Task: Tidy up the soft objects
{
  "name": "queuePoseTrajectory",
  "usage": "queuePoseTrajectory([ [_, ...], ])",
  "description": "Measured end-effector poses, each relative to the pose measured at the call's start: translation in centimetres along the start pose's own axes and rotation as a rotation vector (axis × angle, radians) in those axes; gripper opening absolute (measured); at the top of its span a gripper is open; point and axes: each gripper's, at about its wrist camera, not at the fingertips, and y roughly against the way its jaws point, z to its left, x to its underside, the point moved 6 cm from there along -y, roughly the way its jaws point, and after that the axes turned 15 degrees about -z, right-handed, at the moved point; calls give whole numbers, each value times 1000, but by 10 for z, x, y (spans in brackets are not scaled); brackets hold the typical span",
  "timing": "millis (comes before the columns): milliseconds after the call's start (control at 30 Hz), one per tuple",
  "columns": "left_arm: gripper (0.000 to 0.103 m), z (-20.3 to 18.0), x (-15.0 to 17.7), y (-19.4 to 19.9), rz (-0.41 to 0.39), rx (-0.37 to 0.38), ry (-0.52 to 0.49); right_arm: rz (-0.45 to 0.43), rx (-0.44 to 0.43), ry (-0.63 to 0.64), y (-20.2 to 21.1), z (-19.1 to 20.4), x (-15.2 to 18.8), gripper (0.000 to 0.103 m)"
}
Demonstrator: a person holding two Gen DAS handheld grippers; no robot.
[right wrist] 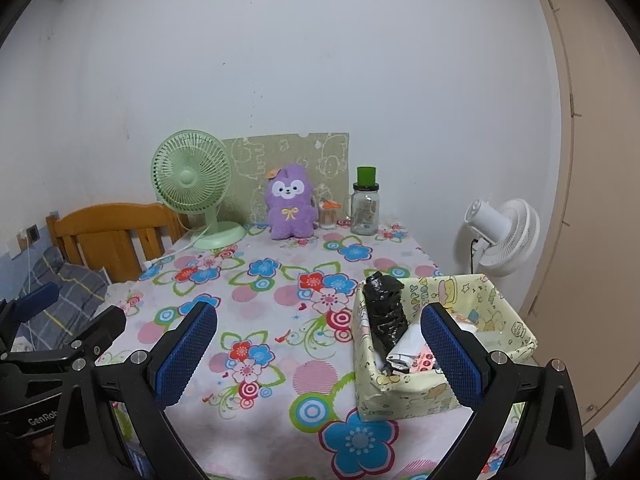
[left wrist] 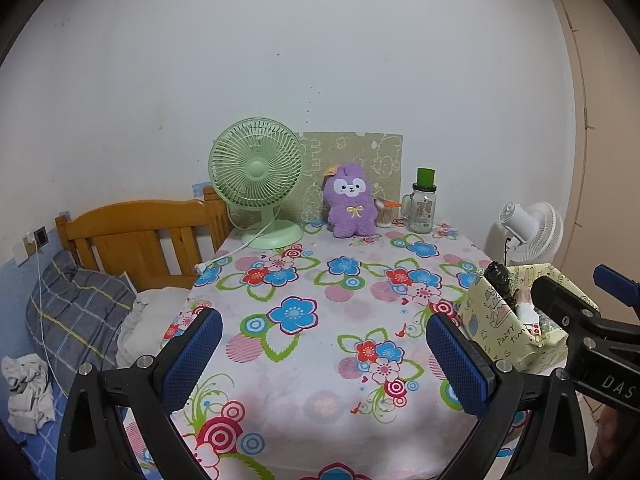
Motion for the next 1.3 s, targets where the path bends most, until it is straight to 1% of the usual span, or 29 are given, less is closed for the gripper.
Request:
queuePoseTrajectory([
  [867, 103, -5, 2, -4, 11, 8, 14, 7, 12, 0, -4, -4, 1, 103],
  [1300, 103, -7, 9, -11, 25, 9, 19, 18, 19, 6, -5, -4, 7, 103],
])
